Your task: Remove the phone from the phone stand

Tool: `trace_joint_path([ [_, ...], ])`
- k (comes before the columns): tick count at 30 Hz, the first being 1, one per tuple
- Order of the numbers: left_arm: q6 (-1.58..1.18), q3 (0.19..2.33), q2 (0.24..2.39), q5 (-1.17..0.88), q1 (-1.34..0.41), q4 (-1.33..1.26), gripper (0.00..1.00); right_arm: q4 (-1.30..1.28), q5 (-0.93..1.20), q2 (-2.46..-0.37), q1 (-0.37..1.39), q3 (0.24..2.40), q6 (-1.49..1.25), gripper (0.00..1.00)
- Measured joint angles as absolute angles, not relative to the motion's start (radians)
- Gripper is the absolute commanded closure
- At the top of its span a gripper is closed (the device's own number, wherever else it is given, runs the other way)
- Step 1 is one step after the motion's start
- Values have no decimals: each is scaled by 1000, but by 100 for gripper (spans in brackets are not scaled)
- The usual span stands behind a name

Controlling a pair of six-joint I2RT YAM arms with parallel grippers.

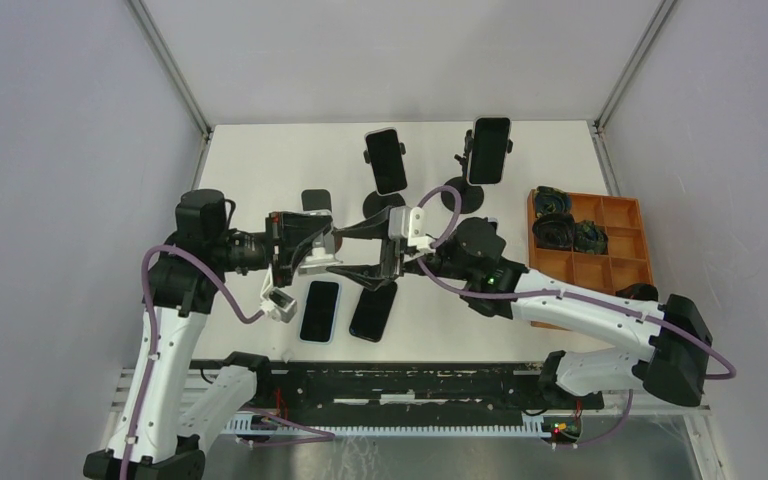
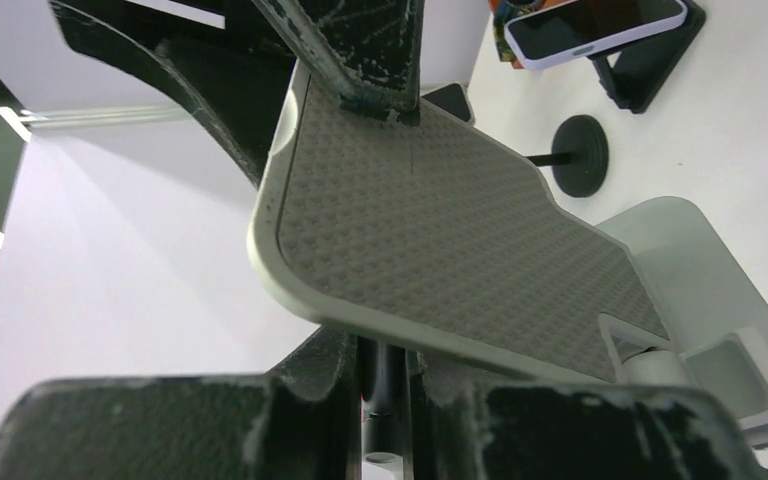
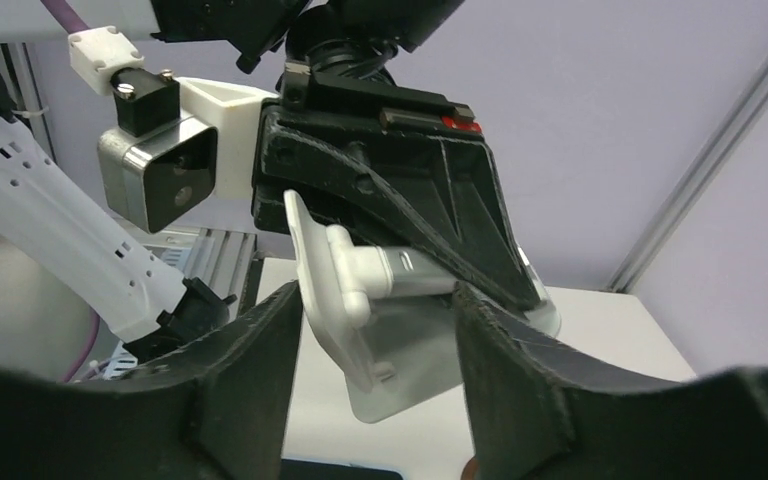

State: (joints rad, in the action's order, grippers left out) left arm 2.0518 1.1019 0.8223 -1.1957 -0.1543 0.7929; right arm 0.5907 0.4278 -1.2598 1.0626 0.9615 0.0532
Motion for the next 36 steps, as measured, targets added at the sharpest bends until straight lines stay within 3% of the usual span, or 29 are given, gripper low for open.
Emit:
trace_joint_path([
  [5,2052,1122,842,-1145,-155,865,94,572,448,-1293,1075,987,64,74],
  [8,2053,1127,855,-1116,-155,907,92,553,461,-1301,1078,988,65,86],
  [11,2053,1129,867,-1092,-155,947,84,535,471,-1304,1077,990,75,100],
  [14,2054,1133,881,-1084,-155,973,63,508,474,-1304,1078,996,79,100],
  [18,2065,1150,907,-1056,-159,1002,6,442,456,-1304,1078,1000,79,100],
  [19,2070,1155,915,-1046,-159,1005,1,422,447,-1304,1078,1000,76,100],
  [26,2071,1166,962,-960,-159,1034,0,311,420,-1304,1036,974,73,100],
  [36,2034,1166,974,-853,-159,995,0,288,432,-1342,834,858,41,100],
])
